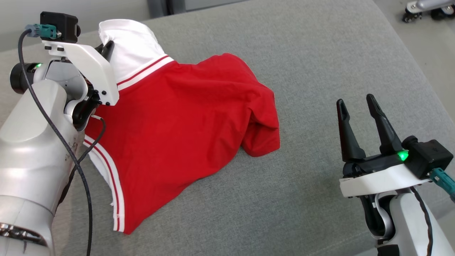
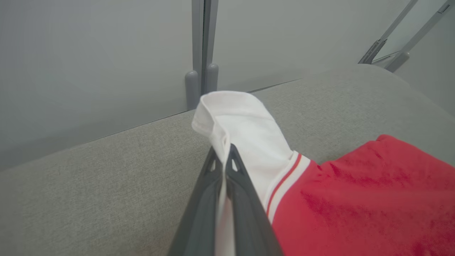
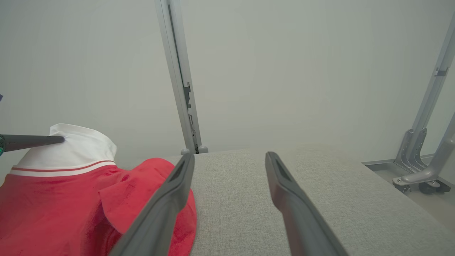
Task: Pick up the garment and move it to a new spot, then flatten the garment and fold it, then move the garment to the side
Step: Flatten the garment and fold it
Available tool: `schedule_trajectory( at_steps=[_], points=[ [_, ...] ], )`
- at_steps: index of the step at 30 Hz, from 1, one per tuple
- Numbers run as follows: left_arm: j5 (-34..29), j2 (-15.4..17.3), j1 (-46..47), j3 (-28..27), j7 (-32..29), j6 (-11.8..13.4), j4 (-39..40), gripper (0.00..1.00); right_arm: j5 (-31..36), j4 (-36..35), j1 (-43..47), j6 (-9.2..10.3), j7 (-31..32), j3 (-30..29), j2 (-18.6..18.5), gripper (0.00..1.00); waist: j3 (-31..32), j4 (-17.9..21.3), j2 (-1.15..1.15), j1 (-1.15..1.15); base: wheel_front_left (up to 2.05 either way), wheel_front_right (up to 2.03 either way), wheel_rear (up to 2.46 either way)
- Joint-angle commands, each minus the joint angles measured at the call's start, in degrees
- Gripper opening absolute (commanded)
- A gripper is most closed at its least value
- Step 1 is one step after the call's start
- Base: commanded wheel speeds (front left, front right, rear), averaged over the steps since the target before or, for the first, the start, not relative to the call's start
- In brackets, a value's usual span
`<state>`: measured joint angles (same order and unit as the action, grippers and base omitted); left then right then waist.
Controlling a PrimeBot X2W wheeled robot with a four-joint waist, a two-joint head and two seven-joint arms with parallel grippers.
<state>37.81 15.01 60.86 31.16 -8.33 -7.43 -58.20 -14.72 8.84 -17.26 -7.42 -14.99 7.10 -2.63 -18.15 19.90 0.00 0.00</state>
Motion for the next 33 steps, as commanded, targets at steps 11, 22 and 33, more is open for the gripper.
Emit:
schedule_trajectory(
  at_steps=[11, 22, 33],
  points=[
    [9.2, 11.4, -6.5, 8.3, -2.0, -0.1, 21.0, 0.0, 2.3, 2.4, 2.6, -0.13, -0.3, -4.3, -0.5, 1.0, 8.7, -6.4, 0.0, 0.0, 0.0, 0.0, 0.0],
    [13.5, 23.9, -14.9, 9.0, 0.9, 0.5, 42.2, 0.0, 3.1, 3.2, 4.9, -0.13, -0.3, -6.8, -0.4, 1.0, 12.0, -10.9, 0.0, 0.0, 0.0, 0.0, 0.0],
    [10.0, 24.0, -10.0, 8.9, 3.7, 1.3, 40.2, 0.0, 3.7, 4.9, 2.8, -0.13, -0.3, -5.4, -0.5, 1.0, 14.2, -14.2, 0.0, 0.0, 0.0, 0.0, 0.0]
  ],
)
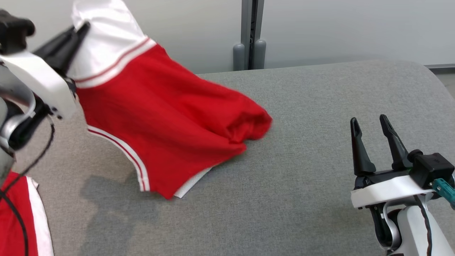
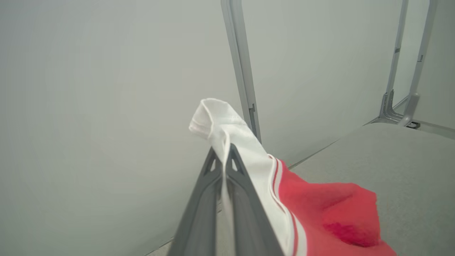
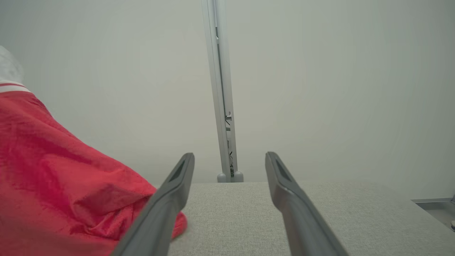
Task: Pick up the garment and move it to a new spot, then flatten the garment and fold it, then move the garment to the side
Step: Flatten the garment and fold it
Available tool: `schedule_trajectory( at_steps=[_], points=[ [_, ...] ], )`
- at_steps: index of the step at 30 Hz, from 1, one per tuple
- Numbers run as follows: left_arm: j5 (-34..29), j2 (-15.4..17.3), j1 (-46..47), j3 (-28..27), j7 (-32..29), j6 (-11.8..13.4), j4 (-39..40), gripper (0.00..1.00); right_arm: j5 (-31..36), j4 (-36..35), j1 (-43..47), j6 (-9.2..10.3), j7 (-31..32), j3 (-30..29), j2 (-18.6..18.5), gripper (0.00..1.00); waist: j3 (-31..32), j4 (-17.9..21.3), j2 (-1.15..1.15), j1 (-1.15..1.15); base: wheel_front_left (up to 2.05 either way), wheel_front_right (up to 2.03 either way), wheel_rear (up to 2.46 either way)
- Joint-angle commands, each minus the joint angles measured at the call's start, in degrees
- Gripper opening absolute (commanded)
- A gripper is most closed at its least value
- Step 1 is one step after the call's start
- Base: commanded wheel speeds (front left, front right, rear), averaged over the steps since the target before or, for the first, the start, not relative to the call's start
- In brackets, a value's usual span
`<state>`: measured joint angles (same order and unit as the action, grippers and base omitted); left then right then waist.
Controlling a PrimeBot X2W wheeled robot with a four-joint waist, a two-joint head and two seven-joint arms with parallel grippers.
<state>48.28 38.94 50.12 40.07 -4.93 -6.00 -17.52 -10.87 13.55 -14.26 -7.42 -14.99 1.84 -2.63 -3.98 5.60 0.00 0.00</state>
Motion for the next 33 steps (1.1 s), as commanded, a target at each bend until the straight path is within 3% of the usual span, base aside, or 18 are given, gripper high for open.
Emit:
schedule_trajectory(
  at_steps=[1, 7, 12, 14, 21, 28, 33],
  points=[
    [-1.3, -0.3, 2.0, 0.2, 0.9, -0.3, -1.7, 0.0, -0.3, 0.3, -0.4, -0.13, -0.3, 0.1, -0.5, 1.0, 0.0, 0.3, 0.0, 0.0, 0.0, 0.0, 0.0],
    [-2.6, -2.4, 7.0, 0.9, 4.8, -1.1, -5.4, 0.0, -0.9, 0.3, -0.6, -0.13, -0.3, 0.6, -0.5, 1.0, -0.4, 1.9, 0.0, 0.0, 0.0, 0.0, 0.0],
    [-2.6, -4.0, 4.4, 6.8, 3.7, -1.4, 0.5, 0.0, -1.0, 0.4, 0.8, -0.13, -0.2, -0.1, -0.5, 1.0, -1.1, 2.4, 0.0, 0.0, 0.0, 0.0, 0.0],
    [-2.5, -4.3, 0.5, 11.8, 2.3, -1.5, 7.2, 0.0, -1.1, 0.2, 0.9, -0.14, -0.3, -0.2, -0.4, 1.0, -1.7, 2.6, 0.0, 0.0, 0.0, 0.0, 0.0],
    [-2.7, -1.4, -12.4, 22.8, -2.5, -0.2, 19.3, 0.0, -0.3, -0.1, 1.6, -0.14, -0.2, -1.1, -0.4, 1.0, -3.5, 1.5, 0.0, 0.0, 0.0, 0.0, 0.0],
    [-7.5, -2.0, -19.2, 29.8, -3.0, 1.0, 13.3, 0.0, 0.7, 1.1, 1.4, -0.14, -0.3, -1.2, -0.6, 1.0, -4.0, -1.7, 0.0, 0.0, 0.0, 0.0, 0.0],
    [-9.7, -2.1, -20.8, 31.1, -4.7, 2.7, 7.5, 0.0, 1.3, 1.1, 0.9, -0.14, -0.3, -1.0, -0.9, 1.0, -4.0, -2.9, 0.0, 0.0, 0.0, 0.0, 0.0]
  ],
)
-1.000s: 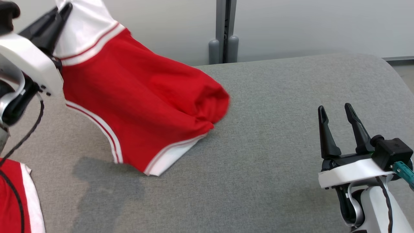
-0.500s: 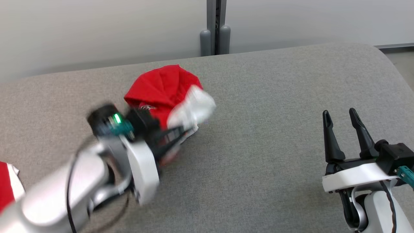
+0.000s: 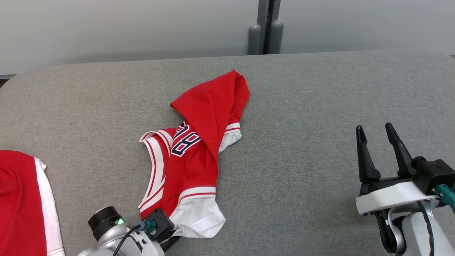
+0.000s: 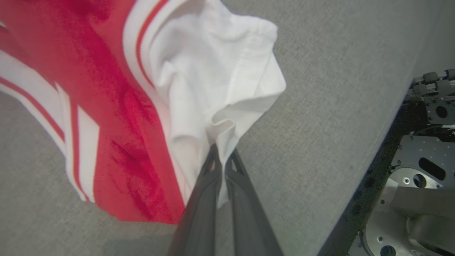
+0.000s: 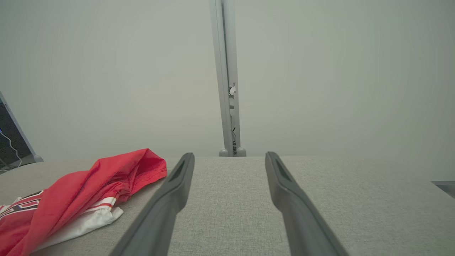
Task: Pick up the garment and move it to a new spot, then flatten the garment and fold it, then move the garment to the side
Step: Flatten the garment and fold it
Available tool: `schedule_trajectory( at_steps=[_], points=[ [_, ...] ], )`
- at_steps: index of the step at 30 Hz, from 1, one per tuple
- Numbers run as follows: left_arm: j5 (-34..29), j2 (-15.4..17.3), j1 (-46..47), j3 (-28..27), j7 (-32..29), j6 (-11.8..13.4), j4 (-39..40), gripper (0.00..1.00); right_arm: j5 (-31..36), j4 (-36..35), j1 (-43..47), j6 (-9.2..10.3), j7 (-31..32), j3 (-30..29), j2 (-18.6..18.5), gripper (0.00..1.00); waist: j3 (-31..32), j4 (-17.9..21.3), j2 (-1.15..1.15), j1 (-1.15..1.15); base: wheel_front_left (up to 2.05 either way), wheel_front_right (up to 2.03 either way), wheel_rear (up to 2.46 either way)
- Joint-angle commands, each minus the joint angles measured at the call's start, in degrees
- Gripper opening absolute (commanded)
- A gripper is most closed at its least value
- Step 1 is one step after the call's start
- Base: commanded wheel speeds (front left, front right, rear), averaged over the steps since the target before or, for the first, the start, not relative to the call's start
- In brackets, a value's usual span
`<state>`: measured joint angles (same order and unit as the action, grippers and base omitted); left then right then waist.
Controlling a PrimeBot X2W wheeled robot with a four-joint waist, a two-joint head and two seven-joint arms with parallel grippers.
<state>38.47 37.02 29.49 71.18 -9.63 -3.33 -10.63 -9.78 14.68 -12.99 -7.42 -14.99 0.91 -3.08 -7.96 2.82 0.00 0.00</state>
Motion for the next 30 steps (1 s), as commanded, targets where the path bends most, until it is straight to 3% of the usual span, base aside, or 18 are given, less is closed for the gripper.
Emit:
schedule_trajectory(
  at_steps=[1, 13, 14, 15, 16, 21, 27, 30],
  points=[
    [0.7, -0.3, -0.6, -0.4, 0.0, 0.5, -0.6, 0.0, 0.2, 0.0, -0.3, -0.13, -0.3, 0.0, -0.6, 1.0, 0.0, -0.4, 0.0, 0.0, 0.0, 0.0, 0.0],
    [5.1, 3.2, -4.9, -3.1, 1.5, 4.8, -1.4, 0.0, 0.0, -0.1, 1.4, -0.14, -0.3, -1.2, -1.0, 1.0, 0.5, -1.6, 0.0, 0.0, 0.0, 0.0, 0.0],
    [5.2, 3.3, -5.0, -3.6, 1.9, 5.3, -0.7, 0.44, 0.1, -0.1, 1.6, -0.13, -0.3, -1.3, -1.0, 1.0, 0.5, -1.7, 0.0, 0.0, 0.0, 0.0, 0.0],
    [5.7, 3.3, -5.4, -3.7, 2.1, 5.6, 0.1, 0.79, 0.1, 0.0, 1.8, -0.14, -0.3, -1.4, -1.0, 1.0, 0.6, -1.8, 0.0, 0.0, 0.0, 0.0, 0.0],
    [6.3, 3.3, -5.9, -4.1, 2.2, 6.0, 0.7, 1.0, 0.1, 0.0, 1.7, -0.13, -0.3, -1.4, -0.9, 1.0, 0.7, -1.8, 0.0, 0.0, 0.0, 0.0, 0.0],
    [10.2, 5.0, -7.7, -6.2, 1.9, 7.9, 5.5, 1.0, -0.2, -0.1, 1.3, -0.13, -0.3, -1.5, -0.8, 1.0, 1.2, -1.4, 0.0, 0.0, 0.0, 0.0, 0.0],
    [12.5, 9.8, -10.3, -10.6, 3.5, 15.3, 12.4, 1.0, 0.0, -0.2, 2.0, -0.13, -0.3, -1.9, -1.4, 1.0, 2.4, -1.6, 0.0, 0.0, 0.0, 0.0, 0.0],
    [13.7, 10.3, -11.8, -13.1, 5.6, 18.9, 16.0, 1.0, 0.1, -0.2, 1.2, -0.14, -0.3, -0.9, -1.8, 1.0, 2.8, -2.5, 0.0, 0.0, 0.0, 0.0, 0.0]
  ],
)
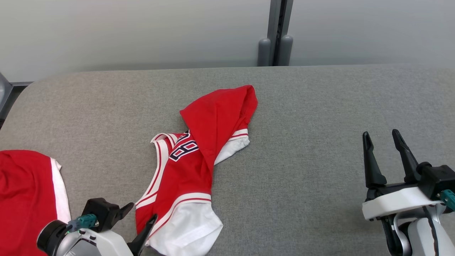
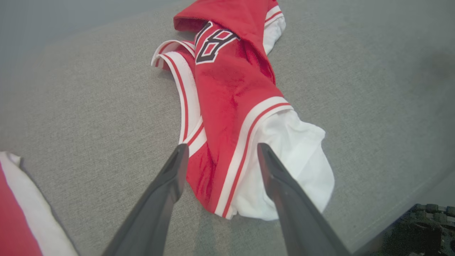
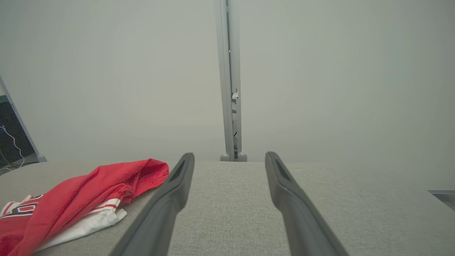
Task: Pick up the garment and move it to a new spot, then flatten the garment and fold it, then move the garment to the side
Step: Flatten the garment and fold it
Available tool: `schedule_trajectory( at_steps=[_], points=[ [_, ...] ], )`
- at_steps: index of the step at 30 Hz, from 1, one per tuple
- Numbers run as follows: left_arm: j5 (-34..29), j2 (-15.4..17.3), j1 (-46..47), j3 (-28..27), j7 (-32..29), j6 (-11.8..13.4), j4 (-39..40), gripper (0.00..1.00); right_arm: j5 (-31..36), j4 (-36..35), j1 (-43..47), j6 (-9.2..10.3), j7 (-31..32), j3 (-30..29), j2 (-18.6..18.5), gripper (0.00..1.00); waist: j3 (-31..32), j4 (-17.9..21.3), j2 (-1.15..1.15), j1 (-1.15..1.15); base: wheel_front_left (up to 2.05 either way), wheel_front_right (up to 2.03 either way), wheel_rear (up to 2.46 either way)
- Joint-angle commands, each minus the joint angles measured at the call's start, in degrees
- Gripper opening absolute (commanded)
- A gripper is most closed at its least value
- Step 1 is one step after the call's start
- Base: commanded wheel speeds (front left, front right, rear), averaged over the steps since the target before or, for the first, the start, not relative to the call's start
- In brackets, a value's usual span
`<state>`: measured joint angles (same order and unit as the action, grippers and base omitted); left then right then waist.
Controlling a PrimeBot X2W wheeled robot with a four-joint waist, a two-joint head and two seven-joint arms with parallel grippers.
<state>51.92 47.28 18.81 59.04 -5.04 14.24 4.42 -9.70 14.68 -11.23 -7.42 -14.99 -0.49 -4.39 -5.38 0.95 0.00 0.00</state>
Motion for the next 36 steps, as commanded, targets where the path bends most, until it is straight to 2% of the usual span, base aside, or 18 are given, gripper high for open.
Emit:
schedule_trajectory(
  at_steps=[1, 6, 9, 10, 16, 22, 28, 36],
  points=[
    [0.5, -0.2, -1.5, -1.4, 1.7, 2.3, 1.8, 1.0, 0.0, -0.1, -0.9, -0.14, -0.3, 0.8, -0.7, 1.0, 0.3, -1.1, 0.0, 0.0, 0.0, 0.0, 0.0],
    [0.3, -3.5, -2.7, -3.7, 7.2, 5.9, 2.8, 1.0, -1.1, 1.5, -3.6, -0.14, -0.3, 4.1, -2.0, 1.0, -0.2, -3.9, 0.0, 0.0, 0.0, 0.0, 0.0],
    [0.1, -6.8, -2.8, -4.5, 10.6, 6.7, 1.8, 1.0, -2.1, 3.6, -7.0, -0.13, -0.2, 6.9, -3.7, 1.0, -1.0, -6.0, 0.0, 0.0, 0.0, 0.0, 0.0],
    [0.1, -6.8, -2.8, -4.5, 10.6, 6.7, 1.8, 1.0, -2.1, 3.6, -7.0, -0.13, -0.2, 6.9, -3.7, 1.0, -1.0, -6.0, 0.0, 0.0, 0.0, 0.0, 0.0],
    [0.6, -12.7, -1.4, -4.1, 14.7, 3.8, -2.9, 1.0, -6.0, 10.9, -16.4, -0.14, 2.2, 14.6, -6.7, 1.0, -2.7, -11.1, 0.0, 0.0, 0.0, 0.0, 0.0],
    [1.0, -16.8, 0.6, -3.4, 15.9, 0.7, -8.2, 1.0, -12.5, 19.3, -26.2, -0.13, 6.8, 22.0, -8.3, 1.0, -4.3, -15.7, 0.0, 0.0, 0.0, 0.0, 0.0],
    [0.6, -19.9, 2.8, -3.1, 16.8, -1.6, -11.3, 1.0, -21.2, 28.7, -34.4, -0.13, 12.4, 29.0, -8.4, 1.0, -6.6, -19.0, 0.0, 0.0, 0.0, 0.0, 0.0],
    [0.5, -22.8, 4.8, -2.9, 17.9, -3.7, -14.5, 1.0, -28.4, 37.4, -44.1, -0.13, 20.2, 38.4, -7.9, 1.0, -9.8, -22.1, 0.0, 0.0, 0.0, 0.0, 0.0]
  ],
)
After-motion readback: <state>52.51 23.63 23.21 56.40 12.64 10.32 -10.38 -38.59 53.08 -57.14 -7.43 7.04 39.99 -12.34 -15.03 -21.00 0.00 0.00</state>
